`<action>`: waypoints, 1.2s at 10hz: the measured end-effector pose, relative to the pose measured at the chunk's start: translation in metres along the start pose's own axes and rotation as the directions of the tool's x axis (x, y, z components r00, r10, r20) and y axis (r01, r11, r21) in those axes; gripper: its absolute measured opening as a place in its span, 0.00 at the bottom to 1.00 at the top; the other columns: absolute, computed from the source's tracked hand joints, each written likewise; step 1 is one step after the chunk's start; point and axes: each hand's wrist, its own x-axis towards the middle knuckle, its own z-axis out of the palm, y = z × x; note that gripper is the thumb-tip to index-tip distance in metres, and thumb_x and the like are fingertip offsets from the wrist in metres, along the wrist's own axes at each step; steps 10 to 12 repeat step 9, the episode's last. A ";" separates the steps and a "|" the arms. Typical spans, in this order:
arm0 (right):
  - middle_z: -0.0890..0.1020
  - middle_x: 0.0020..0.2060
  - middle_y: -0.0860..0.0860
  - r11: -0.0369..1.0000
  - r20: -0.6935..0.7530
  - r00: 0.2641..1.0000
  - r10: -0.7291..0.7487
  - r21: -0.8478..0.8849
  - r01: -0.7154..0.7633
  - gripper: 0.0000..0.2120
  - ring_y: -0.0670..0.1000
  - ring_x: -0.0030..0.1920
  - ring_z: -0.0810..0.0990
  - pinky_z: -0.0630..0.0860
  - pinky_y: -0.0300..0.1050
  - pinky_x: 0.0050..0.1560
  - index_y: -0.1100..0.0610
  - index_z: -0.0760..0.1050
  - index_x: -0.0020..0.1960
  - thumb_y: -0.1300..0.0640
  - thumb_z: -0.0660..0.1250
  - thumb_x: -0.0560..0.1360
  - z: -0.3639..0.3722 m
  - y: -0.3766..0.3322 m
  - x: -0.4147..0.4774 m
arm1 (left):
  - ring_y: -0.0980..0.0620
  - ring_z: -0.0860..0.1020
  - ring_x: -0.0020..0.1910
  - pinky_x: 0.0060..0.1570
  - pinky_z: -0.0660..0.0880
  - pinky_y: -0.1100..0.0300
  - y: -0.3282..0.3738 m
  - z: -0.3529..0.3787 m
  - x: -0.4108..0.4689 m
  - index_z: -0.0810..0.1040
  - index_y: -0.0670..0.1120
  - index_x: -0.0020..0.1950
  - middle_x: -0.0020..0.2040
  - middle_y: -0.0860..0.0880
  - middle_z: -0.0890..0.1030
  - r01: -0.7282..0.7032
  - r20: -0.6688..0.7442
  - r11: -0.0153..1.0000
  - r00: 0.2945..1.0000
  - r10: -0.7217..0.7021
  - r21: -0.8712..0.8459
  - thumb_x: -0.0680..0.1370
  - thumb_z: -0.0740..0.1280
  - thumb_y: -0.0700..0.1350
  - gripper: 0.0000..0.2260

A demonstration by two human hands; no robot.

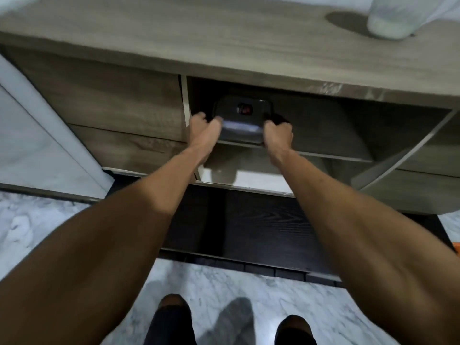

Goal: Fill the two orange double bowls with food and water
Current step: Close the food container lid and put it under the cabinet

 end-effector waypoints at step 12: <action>0.81 0.48 0.52 0.987 0.199 0.968 0.153 0.012 -0.158 0.08 0.50 0.48 0.79 0.81 0.49 0.50 0.52 0.78 0.55 0.50 0.64 0.80 -0.129 -0.001 -0.125 | 0.40 0.78 0.62 0.62 0.70 0.54 -0.065 -0.106 -0.125 0.82 0.44 0.54 0.57 0.38 0.81 0.344 0.054 0.911 0.930 -0.364 0.229 0.78 0.68 0.37 0.07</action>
